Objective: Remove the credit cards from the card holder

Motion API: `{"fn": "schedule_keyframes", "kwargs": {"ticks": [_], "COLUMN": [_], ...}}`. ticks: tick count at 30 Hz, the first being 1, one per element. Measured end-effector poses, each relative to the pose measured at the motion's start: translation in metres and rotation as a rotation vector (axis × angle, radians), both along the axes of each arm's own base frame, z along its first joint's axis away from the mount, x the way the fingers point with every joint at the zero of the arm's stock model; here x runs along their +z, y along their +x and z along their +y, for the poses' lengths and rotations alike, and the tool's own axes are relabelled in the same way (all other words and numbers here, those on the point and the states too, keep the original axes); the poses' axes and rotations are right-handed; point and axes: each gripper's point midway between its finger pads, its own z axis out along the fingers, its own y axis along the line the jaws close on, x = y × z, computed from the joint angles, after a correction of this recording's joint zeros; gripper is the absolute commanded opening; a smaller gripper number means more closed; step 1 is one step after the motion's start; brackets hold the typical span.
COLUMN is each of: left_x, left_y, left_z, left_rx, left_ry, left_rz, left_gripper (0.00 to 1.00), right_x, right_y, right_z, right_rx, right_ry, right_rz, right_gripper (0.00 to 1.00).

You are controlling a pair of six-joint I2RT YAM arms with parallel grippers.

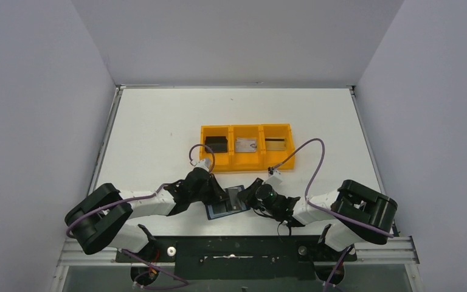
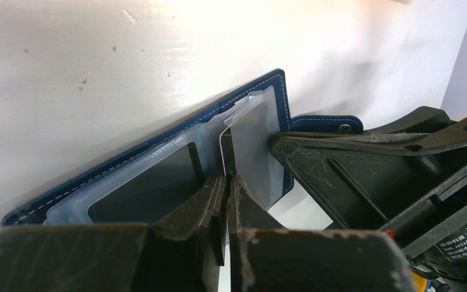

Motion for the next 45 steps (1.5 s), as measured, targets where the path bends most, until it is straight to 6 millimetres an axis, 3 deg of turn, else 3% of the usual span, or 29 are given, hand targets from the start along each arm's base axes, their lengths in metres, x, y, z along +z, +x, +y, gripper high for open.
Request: {"fn": "schedule_keyframes", "kwargs": {"ticks": [11,18,25,34,38,45], "left_x": [0.006,0.012,0.015,0.028,0.037,0.063], "left_y": [0.0,0.002,0.001,0.007,0.013,0.025], "left_z": [0.002,0.014,0.02,0.026,0.032,0.035], "left_rx": [-0.051,-0.064,-0.108,-0.146,-0.143,-0.149], "left_ry": [0.04,0.06,0.035,0.039,0.045,0.016], "left_rz": [-0.038,-0.045,-0.03,-0.029,-0.036,-0.091], "left_gripper": [0.0,0.0,0.0,0.0,0.0,0.0], "right_x": [0.003,0.003,0.005,0.01,0.026,0.075], "right_y": [0.0,-0.001,-0.005,-0.011,-0.007,0.018], "right_z": [0.0,-0.002,-0.008,-0.028,-0.032,-0.027], "right_rx": [0.002,0.0,-0.001,0.047,0.059,0.031], "right_ry": [-0.084,-0.106,-0.134,-0.302,-0.329,-0.279], "right_rz": [0.027,0.04,0.057,0.07,0.039,-0.089], "right_gripper": [0.18,0.18,0.19,0.25,0.34,0.58]}}
